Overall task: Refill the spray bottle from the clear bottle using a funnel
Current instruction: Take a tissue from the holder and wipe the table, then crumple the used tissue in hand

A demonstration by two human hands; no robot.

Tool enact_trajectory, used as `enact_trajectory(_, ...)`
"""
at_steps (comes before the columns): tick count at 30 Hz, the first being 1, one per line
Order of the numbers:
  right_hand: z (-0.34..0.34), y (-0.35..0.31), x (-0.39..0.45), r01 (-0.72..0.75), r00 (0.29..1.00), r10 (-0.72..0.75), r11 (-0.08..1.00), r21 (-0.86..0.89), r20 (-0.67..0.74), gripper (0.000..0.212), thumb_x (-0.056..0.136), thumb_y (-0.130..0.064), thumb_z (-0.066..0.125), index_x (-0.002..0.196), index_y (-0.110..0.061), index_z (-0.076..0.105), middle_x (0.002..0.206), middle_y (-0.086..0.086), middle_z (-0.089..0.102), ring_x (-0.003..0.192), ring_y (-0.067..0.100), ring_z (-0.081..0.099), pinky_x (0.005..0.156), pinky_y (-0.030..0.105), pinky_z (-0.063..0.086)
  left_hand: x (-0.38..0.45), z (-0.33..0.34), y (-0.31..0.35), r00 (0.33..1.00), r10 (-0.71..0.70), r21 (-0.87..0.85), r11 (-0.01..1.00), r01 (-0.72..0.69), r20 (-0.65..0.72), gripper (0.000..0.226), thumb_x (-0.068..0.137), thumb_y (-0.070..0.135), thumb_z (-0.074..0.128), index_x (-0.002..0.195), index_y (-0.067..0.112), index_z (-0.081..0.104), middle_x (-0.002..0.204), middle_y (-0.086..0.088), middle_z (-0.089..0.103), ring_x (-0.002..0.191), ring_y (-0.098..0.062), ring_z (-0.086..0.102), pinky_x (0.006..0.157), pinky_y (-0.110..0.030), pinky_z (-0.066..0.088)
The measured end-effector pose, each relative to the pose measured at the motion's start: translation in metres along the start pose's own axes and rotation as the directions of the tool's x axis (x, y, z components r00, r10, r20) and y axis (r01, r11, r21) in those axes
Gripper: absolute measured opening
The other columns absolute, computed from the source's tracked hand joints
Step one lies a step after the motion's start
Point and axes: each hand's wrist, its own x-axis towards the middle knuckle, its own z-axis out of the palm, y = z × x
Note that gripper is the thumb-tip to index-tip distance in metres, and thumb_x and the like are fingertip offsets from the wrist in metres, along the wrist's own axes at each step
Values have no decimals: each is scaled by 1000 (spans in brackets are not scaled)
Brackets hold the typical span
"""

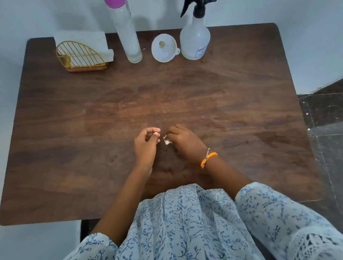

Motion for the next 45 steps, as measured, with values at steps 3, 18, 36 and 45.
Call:
enact_trajectory(3, -29, 41, -10, -3, 1000, 4, 999, -40, 10, 25, 76, -13, 44, 75, -13, 69, 78, 6, 66, 74, 30, 57, 68, 33, 34, -8, 3, -5, 1000, -15, 14, 1000, 14, 26, 25, 90, 3, 53, 80, 24, 64, 76, 5, 60, 68, -5, 55, 71, -19, 46)
enact_trajectory(18, -17, 8, -36, -595, 777, 605, 796, 112, -173, 20, 82, 2, 50, 93, -4, 67, 103, 18, 54, 96, 37, 51, 72, 41, 47, -32, 10, -13, 999, 36, -12, 999, -36, 9, 25, 92, 4, 52, 81, 24, 63, 80, 4, 59, 70, -3, 56, 72, -18, 48)
enact_trajectory(36, -33, -45, -91, -518, 720, 690, 465, 718, 73, 33, 79, 11, 56, 102, -9, 69, 93, 3, 65, 71, -16, 55, 68, 3, 40, -49, 22, 5, 943, -25, 7, 1000, 24, 333, 18, 93, 2, 48, 92, 13, 62, 78, 1, 58, 68, -8, 53, 60, -8, 45)
enact_trajectory(45, -75, -31, -139, 33, 368, 911, -212, 977, 186, 38, 82, 22, 40, 89, -7, 62, 76, 5, 58, 69, 12, 58, 61, 17, 51, -84, 63, 17, 835, -53, 98, 995, -1, 547, 17, 92, 7, 50, 93, 16, 64, 82, 4, 60, 70, -6, 55, 73, -20, 45)
